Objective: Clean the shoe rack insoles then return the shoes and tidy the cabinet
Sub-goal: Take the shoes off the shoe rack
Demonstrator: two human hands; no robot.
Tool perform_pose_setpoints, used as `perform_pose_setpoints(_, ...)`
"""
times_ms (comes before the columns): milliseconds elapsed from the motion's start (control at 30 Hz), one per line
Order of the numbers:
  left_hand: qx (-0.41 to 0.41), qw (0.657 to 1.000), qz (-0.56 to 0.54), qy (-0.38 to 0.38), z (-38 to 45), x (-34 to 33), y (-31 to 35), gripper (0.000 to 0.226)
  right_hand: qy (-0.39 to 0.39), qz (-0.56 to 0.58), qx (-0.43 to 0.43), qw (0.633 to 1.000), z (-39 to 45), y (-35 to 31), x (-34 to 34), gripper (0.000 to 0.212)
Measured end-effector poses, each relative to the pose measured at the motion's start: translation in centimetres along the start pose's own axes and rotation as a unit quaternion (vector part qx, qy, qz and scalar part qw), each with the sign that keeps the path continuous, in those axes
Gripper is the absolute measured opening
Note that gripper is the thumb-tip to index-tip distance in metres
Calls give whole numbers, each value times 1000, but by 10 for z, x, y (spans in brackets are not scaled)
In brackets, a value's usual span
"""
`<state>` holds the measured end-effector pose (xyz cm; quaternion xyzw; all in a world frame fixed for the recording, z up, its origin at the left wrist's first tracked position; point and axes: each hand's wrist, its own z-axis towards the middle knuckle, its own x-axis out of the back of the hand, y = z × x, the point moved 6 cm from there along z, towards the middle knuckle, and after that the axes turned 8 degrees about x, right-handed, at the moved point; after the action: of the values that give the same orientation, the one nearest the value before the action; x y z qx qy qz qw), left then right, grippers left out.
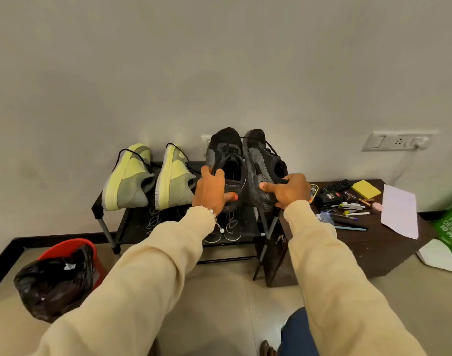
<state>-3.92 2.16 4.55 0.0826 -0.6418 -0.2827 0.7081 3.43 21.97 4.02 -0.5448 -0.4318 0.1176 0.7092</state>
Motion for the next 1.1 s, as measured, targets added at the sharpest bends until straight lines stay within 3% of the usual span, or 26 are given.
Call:
perform_pose_setpoints(200, 8, 990, -132, -45, -48, -5, 17, 47, 73, -66, 40, 994, -47, 12, 66, 58)
perform_pose_setpoints(367, -29, 979, -189, -75, -91, -22, 76, 36, 152, -88, 15, 984, -88, 52, 132, 54)
perform_pose_setpoints(500, -56, 963, -222, -144, -131, -72, 129, 25, 184, -115, -43, 975, -127, 117, 182, 53)
perform_pose_setpoints(667, -79, 952, -99, -279, -183, -186, 166, 35, 223, -131, -125, 958, -165, 213, 218, 46)
perform_pose_setpoints(833, -80, 924, -29, -372, -227, -287, 162, 36, 229, -152, -202, 940, -187, 305, 207, 40)
perform_pose_setpoints(933, -39, 906, 11, -421, -244, -345, 144, 39, 207, -144, -268, 930, -192, 363, 179, 39)
perform_pose_setpoints(1100, 143, 867, -20, -477, -252, -426, 102, 46, 154, -146, -341, 916, -185, 446, 121, 42)
